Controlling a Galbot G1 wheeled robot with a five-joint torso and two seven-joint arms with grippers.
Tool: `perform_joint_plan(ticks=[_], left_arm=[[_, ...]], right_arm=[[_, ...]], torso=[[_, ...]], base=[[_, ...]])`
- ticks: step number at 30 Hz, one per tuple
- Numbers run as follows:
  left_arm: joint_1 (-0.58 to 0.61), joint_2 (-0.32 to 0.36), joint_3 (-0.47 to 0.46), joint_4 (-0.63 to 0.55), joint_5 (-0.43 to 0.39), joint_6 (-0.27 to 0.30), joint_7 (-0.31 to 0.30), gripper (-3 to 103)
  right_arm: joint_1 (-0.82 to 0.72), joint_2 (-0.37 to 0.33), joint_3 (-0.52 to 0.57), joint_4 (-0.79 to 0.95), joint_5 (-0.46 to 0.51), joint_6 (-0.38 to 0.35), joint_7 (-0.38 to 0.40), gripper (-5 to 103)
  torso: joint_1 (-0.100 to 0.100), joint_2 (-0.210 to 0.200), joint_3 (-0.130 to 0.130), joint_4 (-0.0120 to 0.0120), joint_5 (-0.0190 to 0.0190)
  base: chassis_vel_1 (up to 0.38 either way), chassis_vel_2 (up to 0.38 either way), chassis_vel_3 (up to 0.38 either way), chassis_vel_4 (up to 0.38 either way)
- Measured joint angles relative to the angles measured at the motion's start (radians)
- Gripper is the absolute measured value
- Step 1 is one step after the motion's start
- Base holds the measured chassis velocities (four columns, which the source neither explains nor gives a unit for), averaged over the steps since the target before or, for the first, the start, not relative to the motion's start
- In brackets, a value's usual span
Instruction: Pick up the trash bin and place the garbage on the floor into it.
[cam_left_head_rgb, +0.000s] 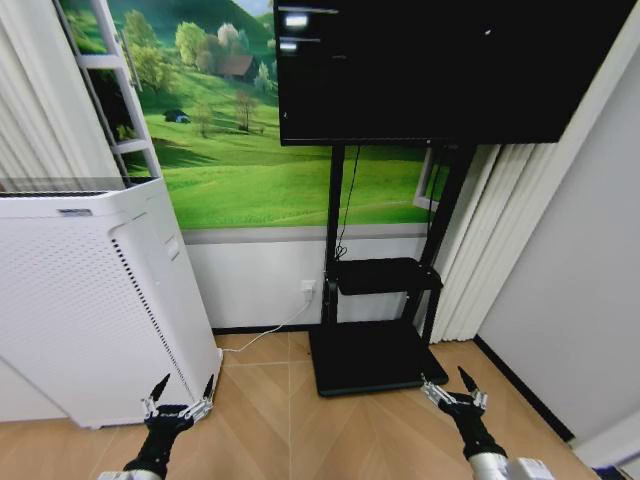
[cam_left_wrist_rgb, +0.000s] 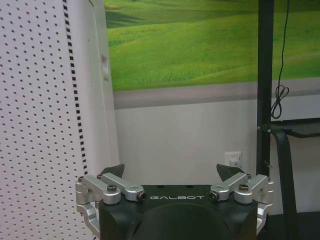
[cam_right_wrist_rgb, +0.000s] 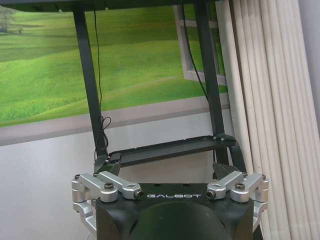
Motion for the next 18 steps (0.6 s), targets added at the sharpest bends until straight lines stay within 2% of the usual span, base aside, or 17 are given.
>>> perform_joint_plan(ticks=[1, 2, 3, 5, 7, 9, 16, 17, 18], left_arm=[[0.0, 0.0, 0.0, 0.0, 0.0, 0.0, 0.0, 100], [0.0, 0.0, 0.0, 0.0, 0.0, 0.0, 0.0, 100], [0.0, 0.0, 0.0, 0.0, 0.0, 0.0, 0.0, 100], [0.0, 0.0, 0.0, 0.0, 0.0, 0.0, 0.0, 100], [0.0, 0.0, 0.0, 0.0, 0.0, 0.0, 0.0, 100], [0.0, 0.0, 0.0, 0.0, 0.0, 0.0, 0.0, 100], [0.0, 0.0, 0.0, 0.0, 0.0, 0.0, 0.0, 100], [0.0, 0.0, 0.0, 0.0, 0.0, 0.0, 0.0, 100], [0.0, 0.0, 0.0, 0.0, 0.0, 0.0, 0.0, 100]], right_arm=[[0.0, 0.0, 0.0, 0.0, 0.0, 0.0, 0.0, 100], [0.0, 0.0, 0.0, 0.0, 0.0, 0.0, 0.0, 100], [0.0, 0.0, 0.0, 0.0, 0.0, 0.0, 0.0, 100], [0.0, 0.0, 0.0, 0.0, 0.0, 0.0, 0.0, 100], [0.0, 0.0, 0.0, 0.0, 0.0, 0.0, 0.0, 100], [0.0, 0.0, 0.0, 0.0, 0.0, 0.0, 0.0, 100], [0.0, 0.0, 0.0, 0.0, 0.0, 0.0, 0.0, 100], [0.0, 0.0, 0.0, 0.0, 0.0, 0.0, 0.0, 100], [0.0, 0.0, 0.0, 0.0, 0.0, 0.0, 0.0, 100]], torso=[[0.003, 0.006, 0.004, 0.0002, 0.0007], [0.005, 0.012, 0.008, 0.0, -0.001], [0.005, 0.012, 0.008, 0.0, -0.001], [0.01, 0.024, 0.015, 0.0, 0.0005], [0.013, 0.031, 0.019, 0.0001, -0.0005], [0.016, 0.039, 0.024, 0.0001, 0.0003], [0.028, 0.068, 0.04, 0.0, 0.0002], [0.031, 0.075, 0.044, 0.0, -0.0012], [0.034, 0.081, 0.047, 0.0001, 0.0]], base=[[0.282, -0.255, -0.242, 0.266], [0.282, -0.264, -0.241, 0.266], [0.282, -0.264, -0.241, 0.266], [0.276, -0.243, -0.281, 0.244], [0.301, -0.249, -0.295, 0.241], [0.329, -0.242, -0.293, 0.241], [0.396, -0.176, -0.381, 0.185], [0.448, -0.115, -0.436, 0.132], [0.448, -0.036, -0.435, 0.079]])
